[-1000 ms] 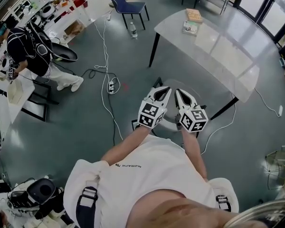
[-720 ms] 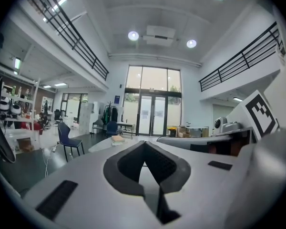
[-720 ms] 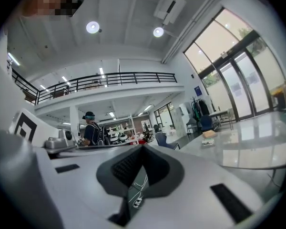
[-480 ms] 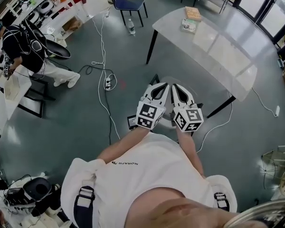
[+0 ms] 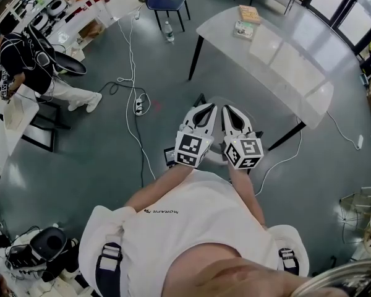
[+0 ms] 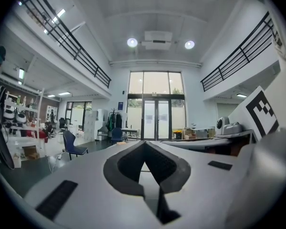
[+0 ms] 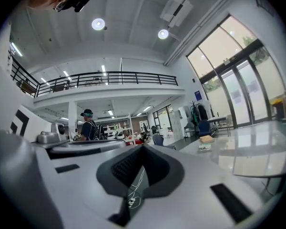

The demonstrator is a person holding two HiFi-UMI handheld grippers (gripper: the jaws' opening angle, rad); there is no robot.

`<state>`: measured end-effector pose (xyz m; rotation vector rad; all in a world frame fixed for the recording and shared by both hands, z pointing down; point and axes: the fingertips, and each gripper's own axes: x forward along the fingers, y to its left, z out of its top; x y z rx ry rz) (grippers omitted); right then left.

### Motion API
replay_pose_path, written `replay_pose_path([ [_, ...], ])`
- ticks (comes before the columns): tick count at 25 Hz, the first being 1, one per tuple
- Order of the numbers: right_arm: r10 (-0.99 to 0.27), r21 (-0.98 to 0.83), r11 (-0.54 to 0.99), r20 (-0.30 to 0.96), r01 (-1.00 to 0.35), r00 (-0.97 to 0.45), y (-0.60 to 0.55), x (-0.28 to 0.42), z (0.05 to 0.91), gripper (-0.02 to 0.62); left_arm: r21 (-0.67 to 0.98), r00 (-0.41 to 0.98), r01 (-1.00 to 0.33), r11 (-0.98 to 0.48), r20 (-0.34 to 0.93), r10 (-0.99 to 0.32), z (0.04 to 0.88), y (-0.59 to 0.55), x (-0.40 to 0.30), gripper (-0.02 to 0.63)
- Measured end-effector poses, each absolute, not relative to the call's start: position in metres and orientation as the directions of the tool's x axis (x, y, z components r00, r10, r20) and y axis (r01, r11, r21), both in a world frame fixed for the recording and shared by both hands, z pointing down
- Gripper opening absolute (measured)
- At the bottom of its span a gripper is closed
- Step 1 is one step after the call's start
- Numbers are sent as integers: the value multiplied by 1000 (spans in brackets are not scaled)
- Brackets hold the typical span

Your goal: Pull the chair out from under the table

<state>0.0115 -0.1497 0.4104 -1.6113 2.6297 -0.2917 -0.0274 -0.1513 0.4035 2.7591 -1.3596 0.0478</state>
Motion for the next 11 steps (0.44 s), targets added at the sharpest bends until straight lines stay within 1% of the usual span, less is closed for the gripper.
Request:
replay_pose_path([
  [11, -897, -136, 433, 30, -891, -441, -149, 5, 395, 14, -13, 598, -801, -598, 23, -801, 392, -150, -39, 5],
])
